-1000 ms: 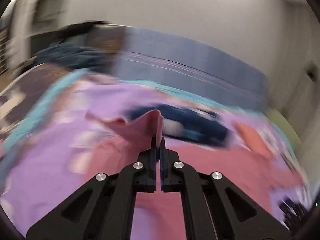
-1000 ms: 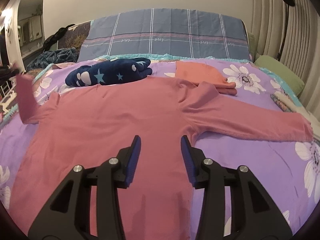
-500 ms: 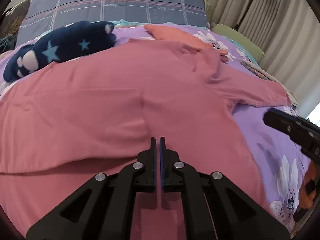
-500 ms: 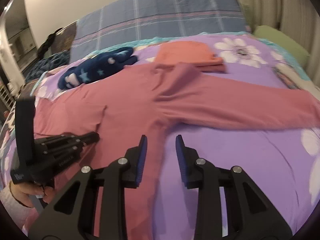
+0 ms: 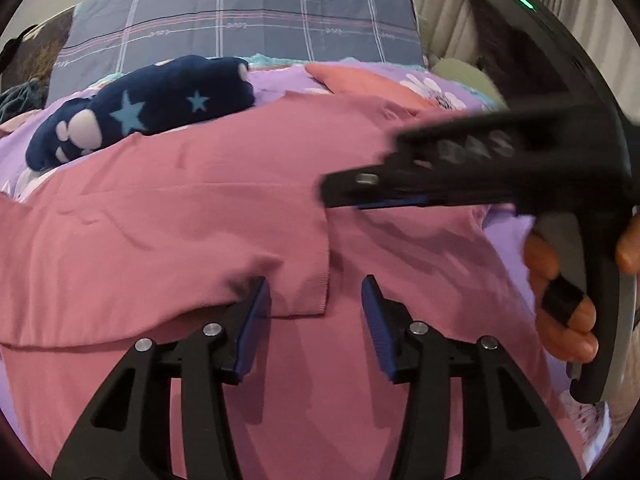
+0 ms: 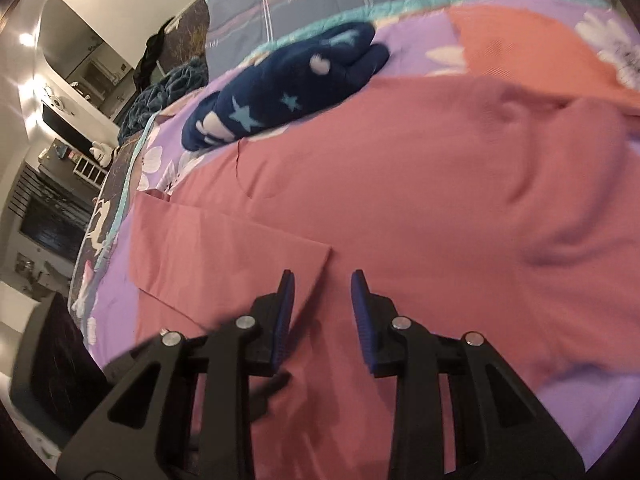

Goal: Fold small clothes

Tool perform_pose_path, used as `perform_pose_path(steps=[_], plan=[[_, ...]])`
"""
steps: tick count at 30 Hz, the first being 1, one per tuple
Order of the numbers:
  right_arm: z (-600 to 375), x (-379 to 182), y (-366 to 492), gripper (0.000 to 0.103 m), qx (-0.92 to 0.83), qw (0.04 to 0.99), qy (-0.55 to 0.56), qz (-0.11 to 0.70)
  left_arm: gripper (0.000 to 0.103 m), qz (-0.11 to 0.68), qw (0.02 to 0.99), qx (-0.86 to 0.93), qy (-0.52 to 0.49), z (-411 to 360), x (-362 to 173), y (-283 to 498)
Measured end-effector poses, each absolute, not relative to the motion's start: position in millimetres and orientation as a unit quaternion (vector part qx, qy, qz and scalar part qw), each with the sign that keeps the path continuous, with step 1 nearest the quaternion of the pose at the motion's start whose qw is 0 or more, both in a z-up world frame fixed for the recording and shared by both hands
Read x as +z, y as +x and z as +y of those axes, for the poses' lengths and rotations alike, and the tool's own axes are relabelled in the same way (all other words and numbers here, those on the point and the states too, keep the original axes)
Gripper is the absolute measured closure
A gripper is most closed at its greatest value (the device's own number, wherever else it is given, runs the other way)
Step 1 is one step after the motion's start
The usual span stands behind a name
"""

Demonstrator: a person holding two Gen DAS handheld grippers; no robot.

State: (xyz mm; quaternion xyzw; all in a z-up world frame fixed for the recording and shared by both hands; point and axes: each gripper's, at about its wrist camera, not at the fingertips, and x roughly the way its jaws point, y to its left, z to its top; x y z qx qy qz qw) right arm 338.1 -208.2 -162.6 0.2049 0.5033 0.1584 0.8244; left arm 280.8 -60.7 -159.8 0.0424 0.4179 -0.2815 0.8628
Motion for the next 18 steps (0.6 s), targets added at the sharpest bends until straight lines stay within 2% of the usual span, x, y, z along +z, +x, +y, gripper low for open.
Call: perform_pose_path(steps=[2,4,5,6,9,13,17,18], plan=[[-197,-172,347,0.072,0.168,0.813,0.206,0.519,0.055,0.421,0.861,-0.283,0.043,-62,-161,283],[-188,-174,354,0.074,0.157,0.820,0.200,0.513,0.081,0.425,0.859,-0.282,0.039,-62,-162,289],[-186,-172,357,0.095,0.150,0.827,0.194,0.505,0.103,0.431,0.857,-0.281,0.037,-61,-162,293],[-184,-167,359,0.102,0.150,0.834,0.189,0.497,0.102,0.437,0.854,-0.282,0.030,-59,-162,297],[-187,-129,350,0.102,0.176,0.858,0.196,0.441,0.103,0.413,0.866,-0.282,0.000,-49,-137,299],[-196,-71,331,0.102,0.156,0.907,0.132,0.369,0.102,0.364,0.869,-0.334,-0.045,-57,-80,291],[-223,-76,341,0.101,0.095,0.915,0.106,0.378,0.102,0.343,0.868,-0.356,-0.032,-93,-68,288],[-231,-86,345,0.101,0.080,0.912,0.103,0.388,0.100,0.348,0.865,-0.359,-0.034,-102,-74,290]])
